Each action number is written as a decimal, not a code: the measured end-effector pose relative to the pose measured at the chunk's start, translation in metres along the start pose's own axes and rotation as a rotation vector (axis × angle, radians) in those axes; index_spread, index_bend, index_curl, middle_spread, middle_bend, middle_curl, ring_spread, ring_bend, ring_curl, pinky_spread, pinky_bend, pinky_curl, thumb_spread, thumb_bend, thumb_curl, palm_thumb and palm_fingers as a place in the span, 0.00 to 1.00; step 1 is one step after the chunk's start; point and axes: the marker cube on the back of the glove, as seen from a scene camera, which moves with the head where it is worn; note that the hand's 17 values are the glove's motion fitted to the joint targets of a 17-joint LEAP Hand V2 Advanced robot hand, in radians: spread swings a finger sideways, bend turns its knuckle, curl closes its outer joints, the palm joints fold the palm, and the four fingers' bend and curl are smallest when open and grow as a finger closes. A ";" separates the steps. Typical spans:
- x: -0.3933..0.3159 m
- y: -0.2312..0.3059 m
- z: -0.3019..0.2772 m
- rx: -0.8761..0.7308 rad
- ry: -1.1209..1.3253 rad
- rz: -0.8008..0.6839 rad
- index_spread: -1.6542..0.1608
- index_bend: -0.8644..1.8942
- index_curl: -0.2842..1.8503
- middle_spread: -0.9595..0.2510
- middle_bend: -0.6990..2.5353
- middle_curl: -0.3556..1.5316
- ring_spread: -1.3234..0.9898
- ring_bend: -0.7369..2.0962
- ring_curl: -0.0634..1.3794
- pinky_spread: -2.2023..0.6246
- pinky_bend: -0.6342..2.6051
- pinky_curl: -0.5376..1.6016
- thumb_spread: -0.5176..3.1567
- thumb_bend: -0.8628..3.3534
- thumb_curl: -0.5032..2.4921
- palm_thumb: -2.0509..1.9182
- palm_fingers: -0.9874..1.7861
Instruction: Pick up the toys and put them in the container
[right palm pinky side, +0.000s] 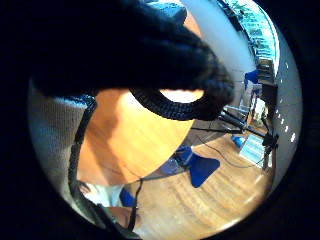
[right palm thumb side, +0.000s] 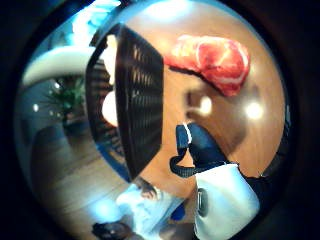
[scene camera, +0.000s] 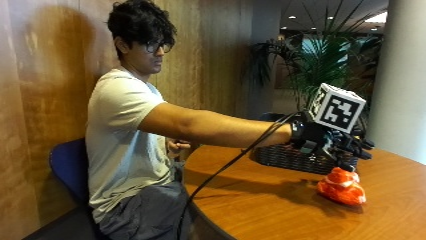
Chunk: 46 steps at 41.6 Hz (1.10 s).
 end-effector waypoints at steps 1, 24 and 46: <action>-0.001 -0.006 0.003 -0.005 -0.005 0.002 0.78 0.29 0.15 0.85 0.25 0.26 0.60 0.36 0.21 0.81 0.61 0.44 0.50 0.23 0.28 0.59 0.18; -0.007 -0.088 0.073 -0.171 -0.043 -0.035 0.75 0.34 0.14 0.81 0.27 0.29 0.60 0.37 0.25 0.80 0.59 0.42 0.51 0.25 0.31 0.65 0.30; -0.034 -0.056 0.052 0.271 -0.097 -0.083 0.71 0.54 0.24 0.50 0.50 0.47 0.40 0.67 0.47 0.65 0.55 0.44 0.37 0.29 0.43 0.75 0.79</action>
